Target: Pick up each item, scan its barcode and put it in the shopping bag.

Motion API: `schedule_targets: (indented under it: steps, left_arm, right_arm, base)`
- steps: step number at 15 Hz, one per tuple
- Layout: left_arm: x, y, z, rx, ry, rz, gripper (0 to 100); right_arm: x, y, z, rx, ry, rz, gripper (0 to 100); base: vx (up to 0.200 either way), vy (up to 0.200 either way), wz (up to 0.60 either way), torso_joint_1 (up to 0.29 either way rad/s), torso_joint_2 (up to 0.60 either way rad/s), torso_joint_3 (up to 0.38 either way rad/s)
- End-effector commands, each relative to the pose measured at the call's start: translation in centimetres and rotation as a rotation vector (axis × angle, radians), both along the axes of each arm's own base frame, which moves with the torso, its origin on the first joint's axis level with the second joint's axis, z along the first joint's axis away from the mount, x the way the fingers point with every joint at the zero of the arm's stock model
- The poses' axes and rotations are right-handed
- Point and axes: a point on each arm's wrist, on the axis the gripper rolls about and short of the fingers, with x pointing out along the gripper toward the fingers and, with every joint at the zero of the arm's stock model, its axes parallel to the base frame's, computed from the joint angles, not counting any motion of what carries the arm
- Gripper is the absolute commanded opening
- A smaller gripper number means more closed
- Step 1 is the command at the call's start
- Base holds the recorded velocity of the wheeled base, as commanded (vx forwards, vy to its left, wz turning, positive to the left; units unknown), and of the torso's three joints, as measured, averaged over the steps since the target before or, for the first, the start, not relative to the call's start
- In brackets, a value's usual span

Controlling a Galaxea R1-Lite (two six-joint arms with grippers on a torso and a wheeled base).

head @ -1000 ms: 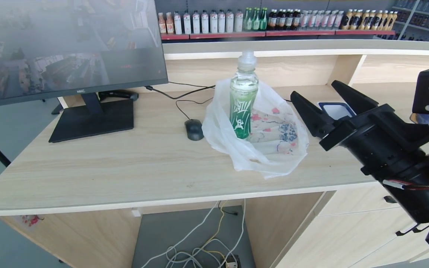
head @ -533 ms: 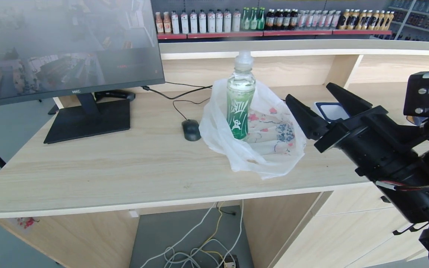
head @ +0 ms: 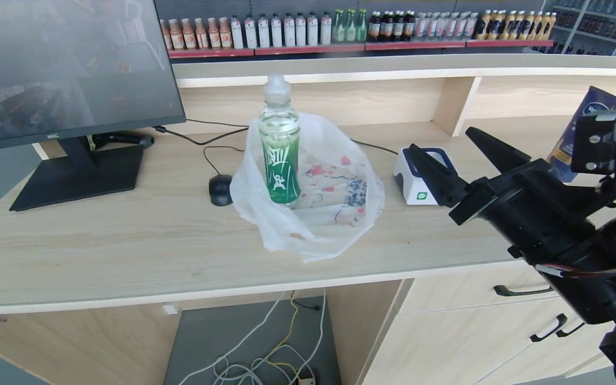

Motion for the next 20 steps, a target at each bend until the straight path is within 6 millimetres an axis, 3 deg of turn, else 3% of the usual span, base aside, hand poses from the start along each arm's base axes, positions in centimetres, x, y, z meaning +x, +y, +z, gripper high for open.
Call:
schedule_targets:
  steps: [1, 20]
  left_arm:
    - [0.00, 0.00, 0.00, 0.001, 0.000, 0.000, 100]
    - [0.00, 0.00, 0.06, -0.005, -0.006, 0.000, 100]
  right_arm:
    - [0.03, 0.04, -0.14, -0.003, 0.004, 0.000, 100]
    - [-0.48, -0.29, -0.25, -0.007, 0.009, -0.002, 100]
  base:
    - [0.000, -0.200, 0.00, 0.002, 0.01, 0.007]
    - [0.000, -0.200, 0.00, 0.002, 0.00, 0.002]
